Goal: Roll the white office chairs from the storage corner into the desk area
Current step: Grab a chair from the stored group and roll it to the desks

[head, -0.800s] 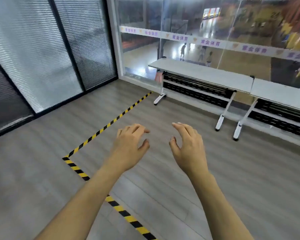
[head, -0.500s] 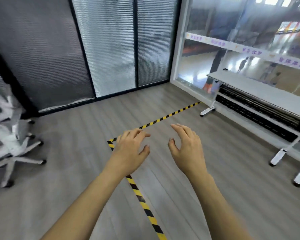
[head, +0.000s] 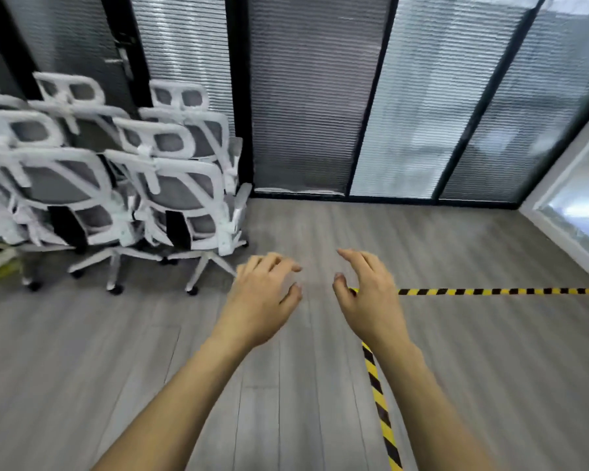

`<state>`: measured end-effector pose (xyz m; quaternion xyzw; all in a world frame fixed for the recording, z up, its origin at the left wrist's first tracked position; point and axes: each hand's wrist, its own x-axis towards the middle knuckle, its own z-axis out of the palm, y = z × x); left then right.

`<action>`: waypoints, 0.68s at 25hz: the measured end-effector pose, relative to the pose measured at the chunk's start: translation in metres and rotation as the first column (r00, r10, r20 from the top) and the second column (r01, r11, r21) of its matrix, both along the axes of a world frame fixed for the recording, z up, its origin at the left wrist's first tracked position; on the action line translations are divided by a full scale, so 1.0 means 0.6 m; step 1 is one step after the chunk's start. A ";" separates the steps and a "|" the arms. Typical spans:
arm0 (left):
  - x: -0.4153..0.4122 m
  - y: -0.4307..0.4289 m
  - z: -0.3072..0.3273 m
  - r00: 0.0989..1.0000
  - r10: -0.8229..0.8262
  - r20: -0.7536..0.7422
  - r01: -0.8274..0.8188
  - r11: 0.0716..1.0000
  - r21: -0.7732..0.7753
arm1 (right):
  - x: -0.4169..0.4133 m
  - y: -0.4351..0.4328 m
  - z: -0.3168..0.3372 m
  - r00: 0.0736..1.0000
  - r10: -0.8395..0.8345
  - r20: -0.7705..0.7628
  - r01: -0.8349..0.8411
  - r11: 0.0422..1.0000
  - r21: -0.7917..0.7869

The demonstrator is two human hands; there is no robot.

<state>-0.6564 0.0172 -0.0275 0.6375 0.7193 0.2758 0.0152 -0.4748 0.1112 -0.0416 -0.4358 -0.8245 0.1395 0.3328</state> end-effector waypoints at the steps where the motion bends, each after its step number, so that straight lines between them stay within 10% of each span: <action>1: -0.047 0.005 -0.007 0.999 0.040 0.001 -0.040 0.999 -0.007 | -0.049 0.014 -0.004 0.999 0.032 0.010 -0.032 0.999 -0.009; 17: -0.759 0.185 -0.102 0.884 0.465 0.047 -0.450 0.874 -0.181 | -0.859 0.373 -0.079 0.898 0.436 -0.064 -0.440 0.879 -0.184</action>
